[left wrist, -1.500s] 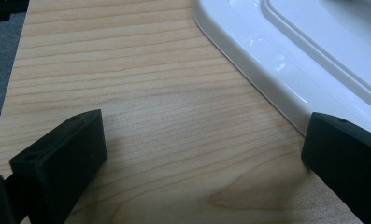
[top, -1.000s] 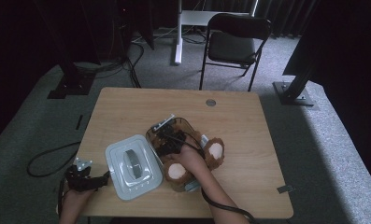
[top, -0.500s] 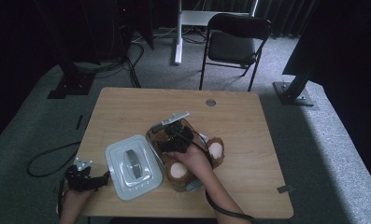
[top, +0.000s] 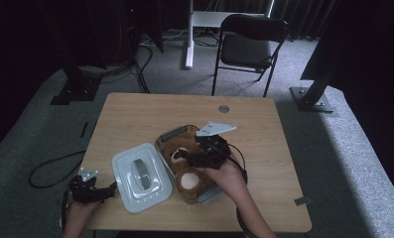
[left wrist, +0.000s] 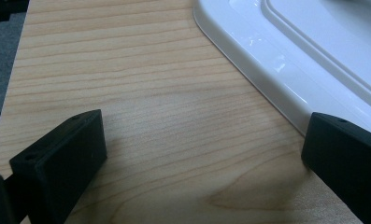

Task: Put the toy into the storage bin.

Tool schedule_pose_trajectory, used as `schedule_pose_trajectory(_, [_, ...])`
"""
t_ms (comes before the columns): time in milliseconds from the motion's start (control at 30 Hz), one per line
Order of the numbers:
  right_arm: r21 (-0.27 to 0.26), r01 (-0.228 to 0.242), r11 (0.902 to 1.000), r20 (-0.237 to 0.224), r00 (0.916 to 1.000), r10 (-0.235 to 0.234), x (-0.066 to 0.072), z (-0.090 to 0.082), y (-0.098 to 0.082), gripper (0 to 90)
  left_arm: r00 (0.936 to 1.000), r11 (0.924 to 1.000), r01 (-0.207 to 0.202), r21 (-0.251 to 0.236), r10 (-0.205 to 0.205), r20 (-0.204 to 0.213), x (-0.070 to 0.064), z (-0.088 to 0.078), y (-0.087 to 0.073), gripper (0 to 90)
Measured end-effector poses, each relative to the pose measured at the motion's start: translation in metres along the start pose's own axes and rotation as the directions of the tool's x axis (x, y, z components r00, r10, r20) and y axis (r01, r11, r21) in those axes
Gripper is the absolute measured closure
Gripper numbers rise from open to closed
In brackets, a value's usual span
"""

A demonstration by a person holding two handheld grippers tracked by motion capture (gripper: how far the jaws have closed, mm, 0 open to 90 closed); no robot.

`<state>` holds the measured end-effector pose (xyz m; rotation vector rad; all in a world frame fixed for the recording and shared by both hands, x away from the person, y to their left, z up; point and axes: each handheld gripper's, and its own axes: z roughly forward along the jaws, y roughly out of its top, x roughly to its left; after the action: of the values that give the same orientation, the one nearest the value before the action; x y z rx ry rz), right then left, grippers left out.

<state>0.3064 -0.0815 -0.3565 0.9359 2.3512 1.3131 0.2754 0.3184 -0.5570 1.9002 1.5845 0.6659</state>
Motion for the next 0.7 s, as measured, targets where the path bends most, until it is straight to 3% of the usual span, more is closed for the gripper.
schedule_pose_trajectory(200, [-0.026, -0.024, 0.9994, 0.028, 0.9993, 0.025, -0.01, -0.024, -0.015, 29.8, 1.0, 1.0, -0.001, 0.0, 0.001, 0.0, 0.0, 0.0, 0.0, 0.7])
schedule_pose_trajectory(400, [-0.012, -0.039, 0.9991, 0.065, 0.9971, 0.04, -0.018, -0.038, -0.036, 29.8, 1.0, 1.0, 0.001, 0.0, -0.001, 0.0, 0.0, 0.0, 0.0, 0.7])
schedule_pose_trajectory(700, [-0.037, -0.111, 0.9931, 0.132, 0.9845, 0.115, -0.038, -0.074, -0.066, 33.9, 1.0, 1.0, 0.002, 0.0, -0.002, 0.0, 0.0, 0.0, 0.0, 0.7])
